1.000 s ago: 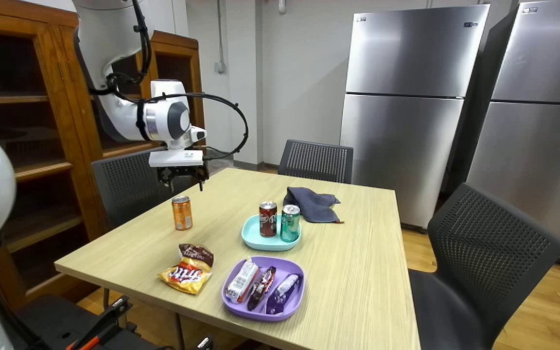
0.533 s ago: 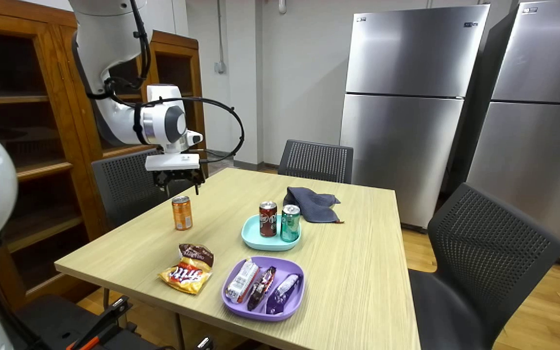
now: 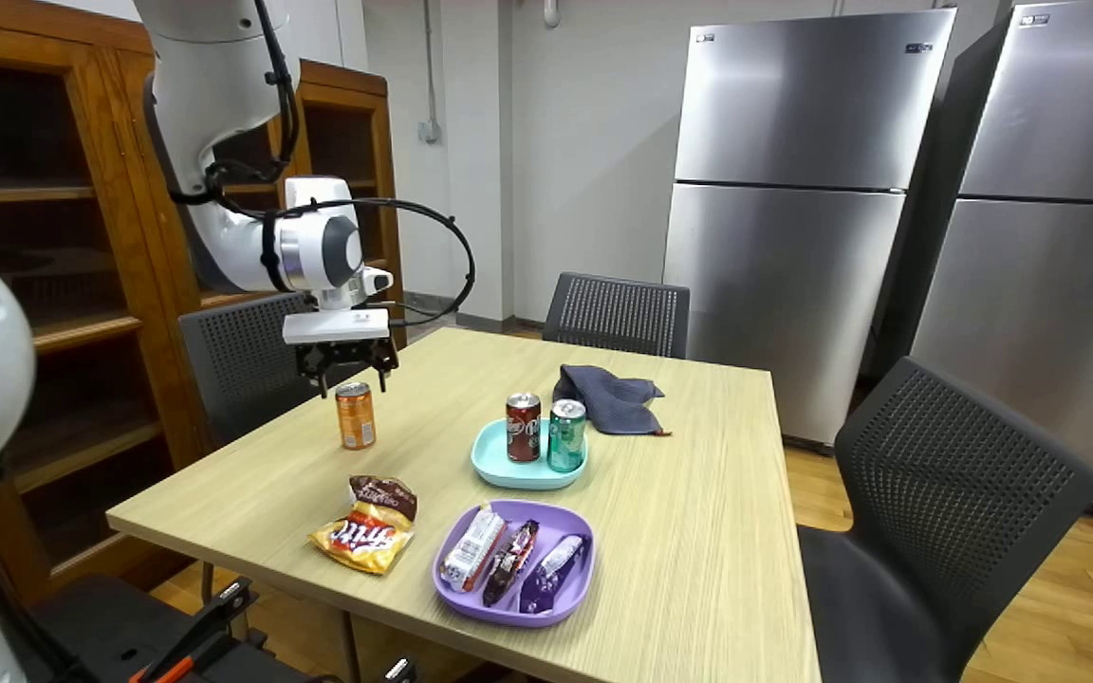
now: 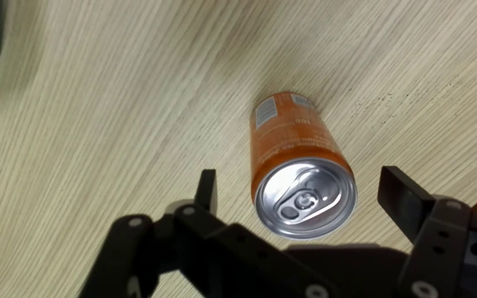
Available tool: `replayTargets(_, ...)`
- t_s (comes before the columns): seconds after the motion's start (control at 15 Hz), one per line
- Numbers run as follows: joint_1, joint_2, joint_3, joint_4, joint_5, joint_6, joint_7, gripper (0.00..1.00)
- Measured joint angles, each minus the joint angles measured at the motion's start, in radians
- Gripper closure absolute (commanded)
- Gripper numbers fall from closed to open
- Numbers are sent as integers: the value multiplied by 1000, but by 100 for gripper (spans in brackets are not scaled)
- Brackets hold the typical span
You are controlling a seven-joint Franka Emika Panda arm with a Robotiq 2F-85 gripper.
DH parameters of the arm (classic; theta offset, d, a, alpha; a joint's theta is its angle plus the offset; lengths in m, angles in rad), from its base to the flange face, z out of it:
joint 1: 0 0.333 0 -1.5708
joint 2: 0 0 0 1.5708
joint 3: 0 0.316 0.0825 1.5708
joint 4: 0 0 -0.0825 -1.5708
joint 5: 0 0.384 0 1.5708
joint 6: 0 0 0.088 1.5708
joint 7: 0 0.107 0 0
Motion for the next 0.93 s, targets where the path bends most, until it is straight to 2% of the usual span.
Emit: replayTargets(0.93, 1, 43, -1, 22, -2, -4, 0, 0)
